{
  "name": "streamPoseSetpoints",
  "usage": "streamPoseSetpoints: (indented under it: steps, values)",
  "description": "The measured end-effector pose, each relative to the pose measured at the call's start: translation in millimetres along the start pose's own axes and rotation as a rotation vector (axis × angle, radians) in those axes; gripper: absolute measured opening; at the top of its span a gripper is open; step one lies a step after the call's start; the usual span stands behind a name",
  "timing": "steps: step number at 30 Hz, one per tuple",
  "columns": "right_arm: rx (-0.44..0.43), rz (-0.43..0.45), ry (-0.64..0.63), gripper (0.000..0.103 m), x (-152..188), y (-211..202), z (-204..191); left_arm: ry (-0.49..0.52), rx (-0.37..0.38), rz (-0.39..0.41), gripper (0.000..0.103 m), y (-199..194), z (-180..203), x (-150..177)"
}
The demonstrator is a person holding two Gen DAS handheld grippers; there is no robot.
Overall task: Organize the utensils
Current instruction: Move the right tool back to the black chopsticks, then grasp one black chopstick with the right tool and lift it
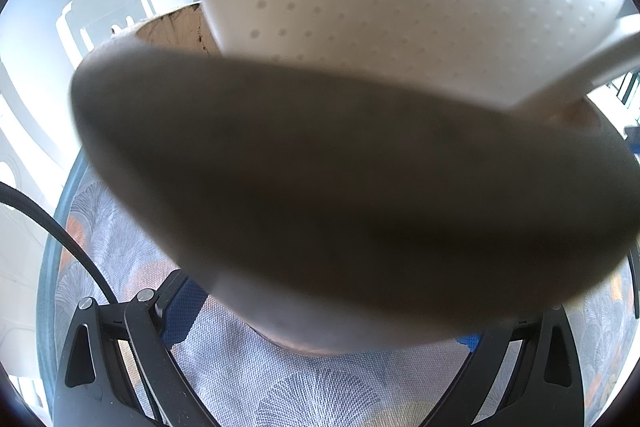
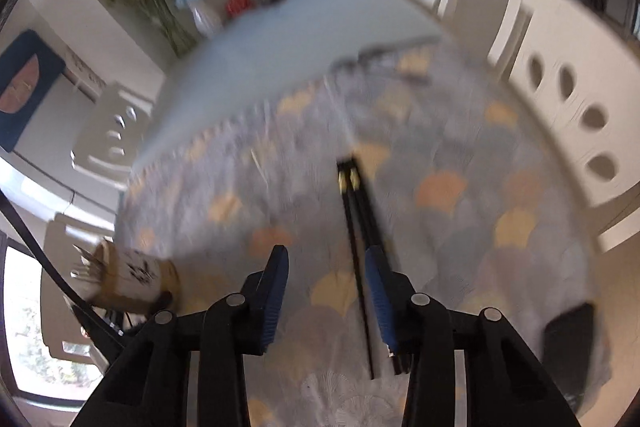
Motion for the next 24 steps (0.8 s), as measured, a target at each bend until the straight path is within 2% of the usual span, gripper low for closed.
streamPoseSetpoints:
  steps: [2, 4, 9, 14, 18, 20, 22, 24]
  values:
    - [-0.021, -0.082, 0.022, 0.034, 14, 33, 4, 0.0, 0.0, 0.0, 0.1, 1, 0, 0]
    - [-0.012, -0.122, 0.027, 0.028, 18, 53, 8, 0.0, 0.001, 0.0, 0.1, 1, 0, 0]
    - [-0.005, -0.192, 0.006, 0.027, 18, 89, 12, 0.0, 0.0, 0.0, 0.1, 0, 0, 0]
    - [0.087, -0.215, -0.075, 0.022, 12, 108, 17, 0.001, 0.001, 0.0, 0.1, 1, 0, -1]
    - [0.105, -0.221, -0.113, 0.021, 7, 117, 16, 0.001, 0.002, 0.0, 0.1, 1, 0, -1]
    - [0.124, -0.216, -0.151, 0.013, 5, 120, 13, 0.002, 0.002, 0.0, 0.1, 1, 0, -1]
    - [0.113, -0.225, -0.166, 0.013, 4, 122, 7, 0.001, 0.002, 0.0, 0.101, 0, 1, -1]
    - [0.045, -0.262, -0.17, 0.012, 9, 122, -7, 0.002, 0.002, 0.0, 0.101, 0, 1, -1]
Point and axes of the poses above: each gripper's, at about its wrist camera, not at the fingertips, and y roughly the way its jaws point, z to its right, x to its underside, the point moved 8 cm from there along y, roughly the way its jaws point, and after that the axes turned 2 degrees about z, right-handed, at the moved point
